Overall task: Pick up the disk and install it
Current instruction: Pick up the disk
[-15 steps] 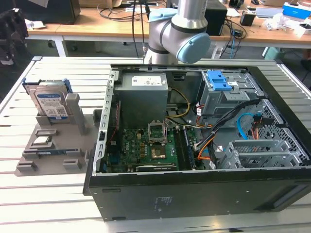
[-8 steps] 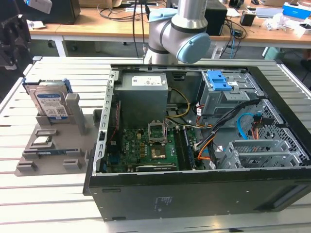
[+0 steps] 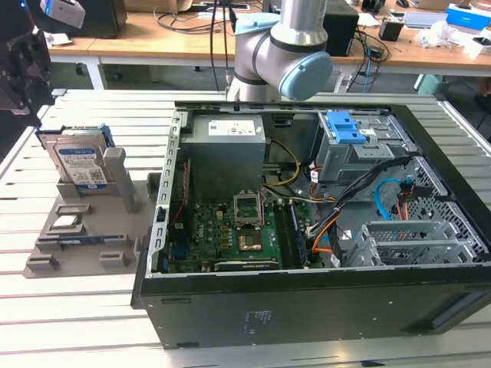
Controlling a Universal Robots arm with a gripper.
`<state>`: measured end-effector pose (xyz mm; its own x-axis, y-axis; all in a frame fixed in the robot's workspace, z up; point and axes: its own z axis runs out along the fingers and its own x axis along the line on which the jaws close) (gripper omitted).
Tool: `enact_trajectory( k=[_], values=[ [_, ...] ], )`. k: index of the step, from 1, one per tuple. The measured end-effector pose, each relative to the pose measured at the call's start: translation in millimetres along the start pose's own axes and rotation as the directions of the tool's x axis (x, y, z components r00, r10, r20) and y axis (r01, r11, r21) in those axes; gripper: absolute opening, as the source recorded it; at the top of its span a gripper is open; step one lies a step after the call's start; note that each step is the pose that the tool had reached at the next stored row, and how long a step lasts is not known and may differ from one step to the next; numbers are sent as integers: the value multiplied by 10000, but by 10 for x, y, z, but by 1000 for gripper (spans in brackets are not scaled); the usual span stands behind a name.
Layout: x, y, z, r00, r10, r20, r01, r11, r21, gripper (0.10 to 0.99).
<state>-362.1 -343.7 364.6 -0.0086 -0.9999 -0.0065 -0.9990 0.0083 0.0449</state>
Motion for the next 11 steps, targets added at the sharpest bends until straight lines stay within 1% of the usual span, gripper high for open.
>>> enact_trajectory(
  k=[7,8,11],
  values=[
    [0,-14,80,10000,0,-6,0,10000,1,600],
    [1,-17,106,10000,1,-12,-1,10000,1,600],
    [1,-21,149,10000,1,-18,-1,10000,1,600]
  ],
)
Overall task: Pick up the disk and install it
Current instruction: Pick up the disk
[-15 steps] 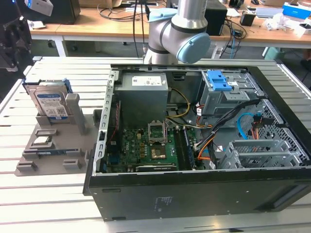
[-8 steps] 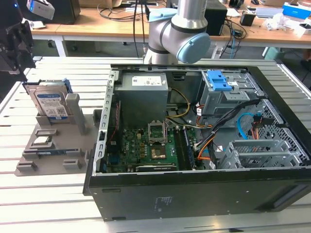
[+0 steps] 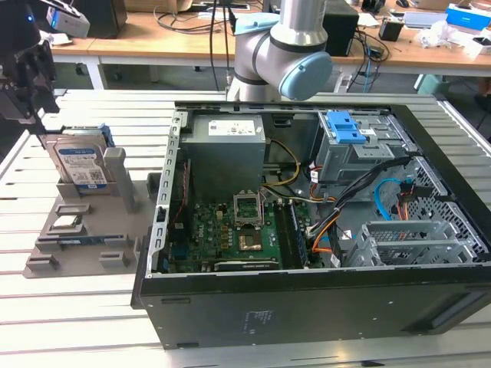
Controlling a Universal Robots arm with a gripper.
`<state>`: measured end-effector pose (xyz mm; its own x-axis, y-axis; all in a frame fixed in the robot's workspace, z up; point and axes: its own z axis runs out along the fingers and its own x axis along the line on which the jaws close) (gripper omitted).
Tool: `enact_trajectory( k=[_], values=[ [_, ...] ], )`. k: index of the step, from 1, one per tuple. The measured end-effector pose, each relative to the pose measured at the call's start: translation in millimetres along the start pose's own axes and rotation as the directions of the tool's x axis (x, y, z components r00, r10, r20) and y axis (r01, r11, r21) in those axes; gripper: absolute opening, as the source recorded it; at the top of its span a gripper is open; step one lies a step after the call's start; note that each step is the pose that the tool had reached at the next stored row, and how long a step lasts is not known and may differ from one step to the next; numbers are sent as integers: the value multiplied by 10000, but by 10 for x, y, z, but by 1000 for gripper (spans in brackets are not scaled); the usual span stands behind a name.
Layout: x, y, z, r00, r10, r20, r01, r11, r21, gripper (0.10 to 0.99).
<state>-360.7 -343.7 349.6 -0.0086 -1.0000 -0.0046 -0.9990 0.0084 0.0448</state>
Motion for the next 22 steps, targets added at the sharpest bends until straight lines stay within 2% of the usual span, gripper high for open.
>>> enact_trajectory(
  k=[2,7,11,14,16,22],
  values=[
    [0,-2,30,10000,0,-3,0,10000,-1,600],
    [1,-20,178,10000,0,-35,0,10000,-1,600],
    [-26,-60,193,10000,-54,-44,54,10000,0,600],
    [-86,-88,219,9999,-122,-48,122,9999,-2,600],
    [-120,-92,281,9998,-166,-53,166,9999,0,600],
    [-128,-103,429,9992,-395,-80,395,9992,-3,600]
  ],
)
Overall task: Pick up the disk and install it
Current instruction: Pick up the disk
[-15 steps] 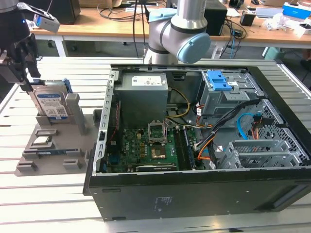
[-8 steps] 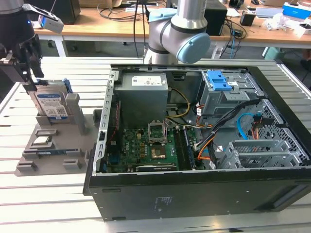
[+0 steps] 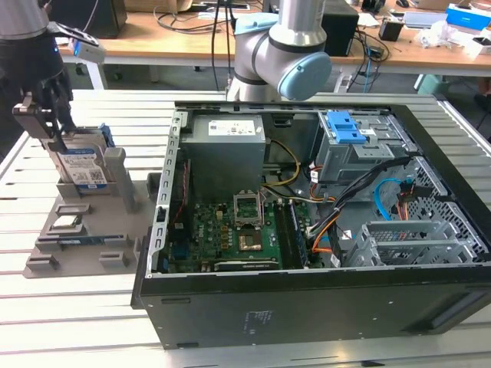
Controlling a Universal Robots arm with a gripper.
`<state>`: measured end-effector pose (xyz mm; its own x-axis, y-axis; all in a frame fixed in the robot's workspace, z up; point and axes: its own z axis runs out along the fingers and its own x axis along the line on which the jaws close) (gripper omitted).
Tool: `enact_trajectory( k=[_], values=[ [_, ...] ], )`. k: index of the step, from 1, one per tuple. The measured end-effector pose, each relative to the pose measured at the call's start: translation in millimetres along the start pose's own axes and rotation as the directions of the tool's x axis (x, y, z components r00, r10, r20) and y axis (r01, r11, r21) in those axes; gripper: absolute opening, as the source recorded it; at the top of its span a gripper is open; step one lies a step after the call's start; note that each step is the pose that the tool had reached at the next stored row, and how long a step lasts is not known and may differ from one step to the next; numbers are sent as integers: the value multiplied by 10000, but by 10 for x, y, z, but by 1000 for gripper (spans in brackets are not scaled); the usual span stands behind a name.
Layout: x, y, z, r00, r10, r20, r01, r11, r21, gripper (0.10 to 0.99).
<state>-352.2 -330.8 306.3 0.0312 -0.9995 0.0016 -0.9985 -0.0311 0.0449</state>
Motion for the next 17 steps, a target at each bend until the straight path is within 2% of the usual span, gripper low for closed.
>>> enact_trajectory(
  k=[3,5,8,17],
  values=[
    [-7,-33,92,10000,-10,-9,10,10000,-2,600],
    [-17,-48,188,10000,-13,-9,13,10000,0,600],
    [-27,-67,237,10000,-15,-9,15,10000,-1,600],
    [-35,-77,241,10000,-15,-9,15,10000,0,588]
  ],
)
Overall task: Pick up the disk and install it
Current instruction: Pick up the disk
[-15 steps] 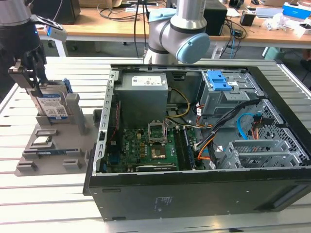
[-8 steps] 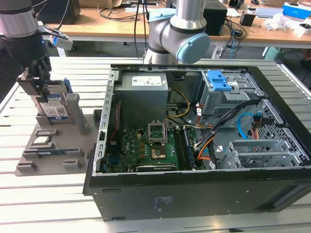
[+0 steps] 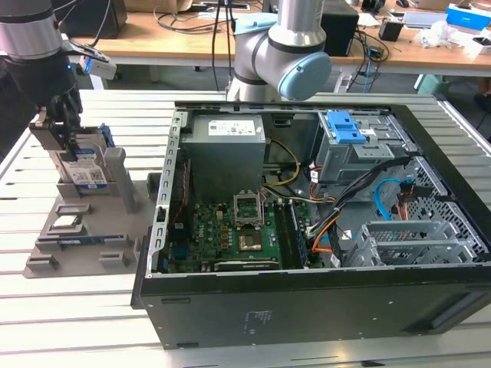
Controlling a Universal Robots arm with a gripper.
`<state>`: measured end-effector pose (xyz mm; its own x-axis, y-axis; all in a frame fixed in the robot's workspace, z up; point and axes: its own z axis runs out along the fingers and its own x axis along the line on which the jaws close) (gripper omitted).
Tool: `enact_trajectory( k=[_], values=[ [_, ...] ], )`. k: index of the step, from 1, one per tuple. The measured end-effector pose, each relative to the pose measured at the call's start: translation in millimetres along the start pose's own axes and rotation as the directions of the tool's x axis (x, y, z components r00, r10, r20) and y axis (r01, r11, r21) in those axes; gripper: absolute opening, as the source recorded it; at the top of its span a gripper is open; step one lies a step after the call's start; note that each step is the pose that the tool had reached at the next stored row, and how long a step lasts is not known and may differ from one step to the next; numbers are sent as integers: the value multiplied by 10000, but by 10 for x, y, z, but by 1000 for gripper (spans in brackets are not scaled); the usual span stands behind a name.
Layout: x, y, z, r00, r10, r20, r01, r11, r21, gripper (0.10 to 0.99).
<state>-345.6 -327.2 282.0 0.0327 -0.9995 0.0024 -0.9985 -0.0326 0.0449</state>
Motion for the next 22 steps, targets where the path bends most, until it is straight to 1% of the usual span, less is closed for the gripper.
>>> enact_trajectory(
  k=[2,3,4,22],
  values=[
    [0,0,0,10000,0,0,0,10000,-1,459],
    [1,-1,-1,10000,0,-3,0,10000,0,459],
    [0,-2,0,10000,0,1,0,10000,0,361],
    [0,-7,-2,10000,-1,-5,1,10000,0,361]
  ],
)
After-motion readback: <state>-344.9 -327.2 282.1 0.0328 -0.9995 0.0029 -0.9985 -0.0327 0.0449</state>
